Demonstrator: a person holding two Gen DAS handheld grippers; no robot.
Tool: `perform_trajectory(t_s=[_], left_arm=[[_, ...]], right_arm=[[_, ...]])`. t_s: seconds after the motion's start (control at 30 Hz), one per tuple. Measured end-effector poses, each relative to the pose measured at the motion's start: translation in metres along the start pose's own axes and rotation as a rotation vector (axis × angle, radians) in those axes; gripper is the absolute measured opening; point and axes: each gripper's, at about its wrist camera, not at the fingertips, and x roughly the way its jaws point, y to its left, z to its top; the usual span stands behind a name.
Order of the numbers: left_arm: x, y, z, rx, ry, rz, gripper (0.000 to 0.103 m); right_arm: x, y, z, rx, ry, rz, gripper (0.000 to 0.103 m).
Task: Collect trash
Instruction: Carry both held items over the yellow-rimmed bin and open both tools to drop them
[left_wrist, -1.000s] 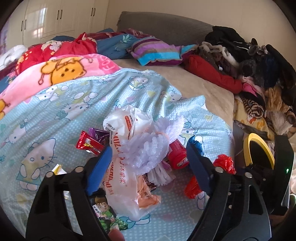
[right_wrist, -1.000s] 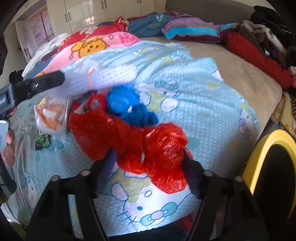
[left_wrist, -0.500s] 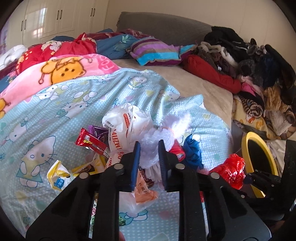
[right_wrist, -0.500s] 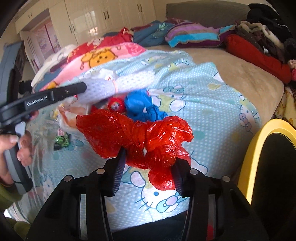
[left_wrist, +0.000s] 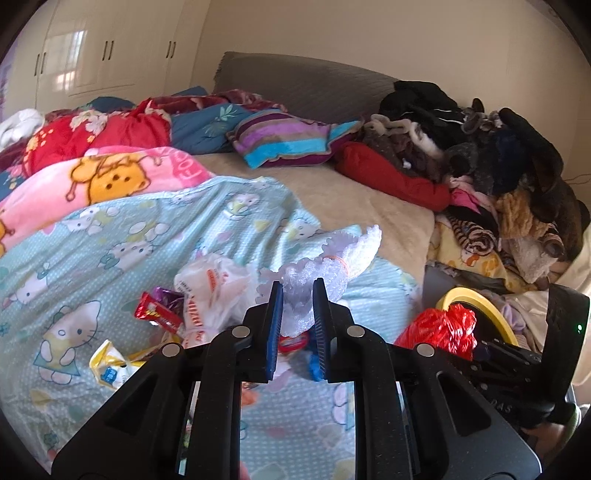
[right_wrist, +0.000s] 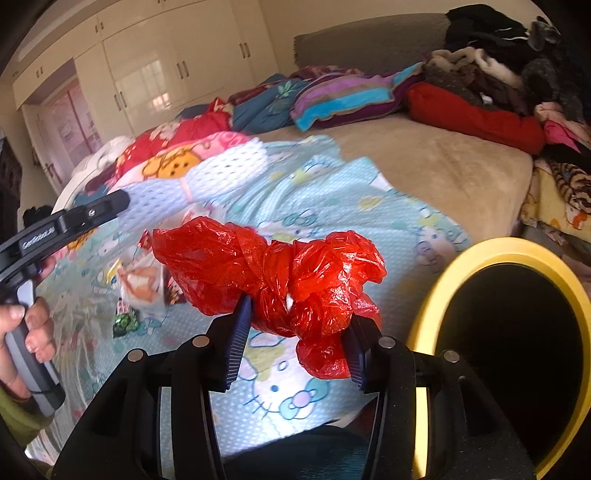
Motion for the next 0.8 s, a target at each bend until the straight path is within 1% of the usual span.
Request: perform_trajectory(t_s=[0.2, 0.53, 0.8], left_arm=[[-0.004, -0.018, -0.001, 0.035, -0.008, -0.026, 0.011], [-0.001, -0.044, -0.006, 0.086, 0.011, -0.061, 0.011], [0.002, -0.066, -0.012, 0.128, 0.030, -0.089, 0.011]], right_arm=[[-0.016, -0.020, 0.004, 0.044, -0.038, -0.042, 0.044], [-0.042, -0.061, 0.007, 0.134, -0.100, -0.128, 0.044], [-0.061, -0.089, 0.005, 0.190, -0.138, -0.175, 0.044]])
